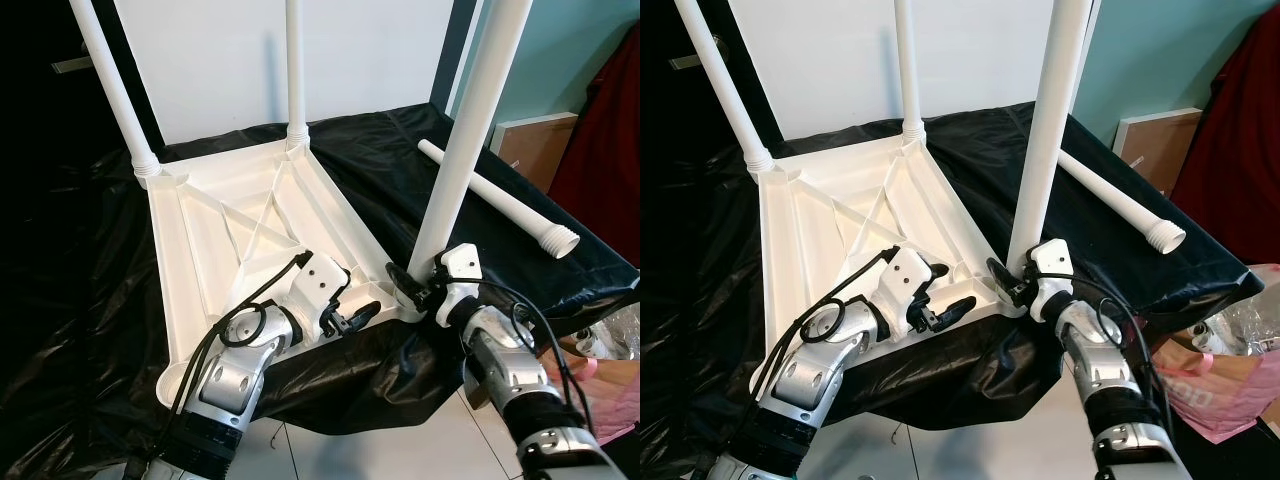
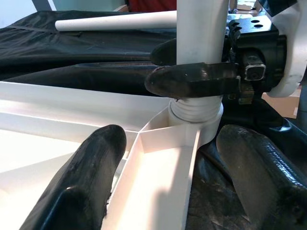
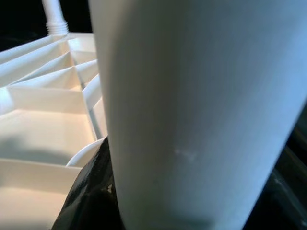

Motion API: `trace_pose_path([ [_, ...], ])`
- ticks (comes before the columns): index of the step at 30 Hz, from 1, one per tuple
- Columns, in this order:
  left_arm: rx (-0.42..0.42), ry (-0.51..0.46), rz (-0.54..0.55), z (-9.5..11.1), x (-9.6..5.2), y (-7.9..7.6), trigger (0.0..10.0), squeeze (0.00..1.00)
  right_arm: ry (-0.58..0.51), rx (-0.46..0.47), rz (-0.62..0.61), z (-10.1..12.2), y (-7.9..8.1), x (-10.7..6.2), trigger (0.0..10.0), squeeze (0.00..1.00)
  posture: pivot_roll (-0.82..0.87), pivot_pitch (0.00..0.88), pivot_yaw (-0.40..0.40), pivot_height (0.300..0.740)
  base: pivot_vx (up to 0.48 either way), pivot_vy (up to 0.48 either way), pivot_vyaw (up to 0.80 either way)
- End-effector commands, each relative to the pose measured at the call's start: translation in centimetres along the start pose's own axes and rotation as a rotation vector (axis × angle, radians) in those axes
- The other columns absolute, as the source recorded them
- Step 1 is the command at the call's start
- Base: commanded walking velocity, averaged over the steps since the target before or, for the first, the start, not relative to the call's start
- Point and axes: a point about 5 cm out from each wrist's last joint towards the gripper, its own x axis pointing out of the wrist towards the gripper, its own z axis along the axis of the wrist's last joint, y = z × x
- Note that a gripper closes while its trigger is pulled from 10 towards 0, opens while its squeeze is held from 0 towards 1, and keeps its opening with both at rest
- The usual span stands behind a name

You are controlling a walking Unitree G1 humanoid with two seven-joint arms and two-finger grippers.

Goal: Building children table

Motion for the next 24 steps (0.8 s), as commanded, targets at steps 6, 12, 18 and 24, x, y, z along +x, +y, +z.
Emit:
trace_pose_path([
  [6,-0.010,0.017,0.044,-0.4,-0.1,0.3,10.0,0.00,0.058,0.042,-0.218,-1.1,0.6,-0.2,10.0,0.00,-0.07,0.000,-0.001,0.740,0.000,0.000,0.00],
  [12,-0.010,0.017,0.042,-0.5,-0.2,0.2,10.0,0.00,0.039,0.086,-0.384,-1.2,1.7,-0.3,10.0,0.00,-0.06,0.000,-0.005,0.740,0.000,0.000,0.00],
  [18,-0.010,0.019,0.042,-0.5,-0.2,0.2,10.0,0.00,0.032,0.105,-0.447,-1.1,2.7,-0.2,10.0,0.00,-0.06,0.000,-0.005,0.740,0.000,0.000,0.00],
  [24,-0.008,0.021,0.047,-0.5,-0.2,0.4,10.0,0.00,0.015,0.098,-0.451,-0.7,2.6,-0.1,10.0,0.00,-0.06,0.000,-0.002,0.740,0.000,0.000,0.00],
])
